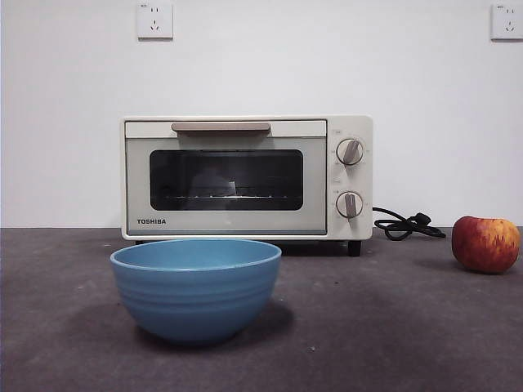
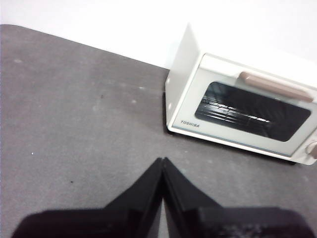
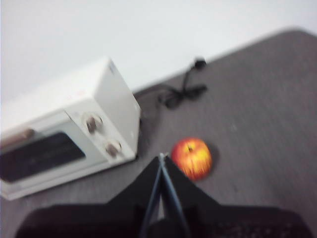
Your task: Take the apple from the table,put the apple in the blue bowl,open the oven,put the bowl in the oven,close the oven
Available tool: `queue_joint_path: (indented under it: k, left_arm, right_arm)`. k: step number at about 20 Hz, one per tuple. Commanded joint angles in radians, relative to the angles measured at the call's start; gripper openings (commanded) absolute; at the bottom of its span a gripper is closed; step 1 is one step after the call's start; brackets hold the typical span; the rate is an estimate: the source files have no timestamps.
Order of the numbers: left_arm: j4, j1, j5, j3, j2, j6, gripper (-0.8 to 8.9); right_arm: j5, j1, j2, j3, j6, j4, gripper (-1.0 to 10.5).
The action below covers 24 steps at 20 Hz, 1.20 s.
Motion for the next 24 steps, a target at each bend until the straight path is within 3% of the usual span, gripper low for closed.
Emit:
queue_joint_path:
  k: [1,6,10,13,17,21,24]
  left_arm:
    - [-0.057,-0.002,0.007,0.102,0.073,-0.002,-0.05]
    - [-0.153,-0.002,0.012,0.262,0.244,0.049,-0.05]
    - [-0.253,-0.002,0.016,0.393,0.391,0.095,-0.04]
    - [-0.336,-0.002,0.015,0.498,0.504,0.115,-0.04]
    - [-0.465,-0.002,0.025,0.621,0.669,0.119,-0.04]
    - [-0.481,-0.004,0.212,0.632,0.765,0.179,-0.04]
    - [-0.486,-0.01,0.253,0.632,0.813,0.204,-0.04]
  right_arm:
    - [-0.004,0.001,0.12,0.101,0.0,-0.131,0.0]
    - [-0.003,0.001,0.301,0.243,0.001,-0.299,0.0]
    - [0.001,0.001,0.412,0.315,-0.003,-0.327,0.0]
    - [-0.017,0.001,0.492,0.361,-0.077,-0.326,0.0]
    - [-0.109,0.001,0.608,0.437,-0.174,-0.354,0.0]
    - [-0.183,0.001,0.718,0.491,-0.18,-0.388,0.0]
    - [-0.208,0.001,0.799,0.525,-0.242,-0.397,0.0]
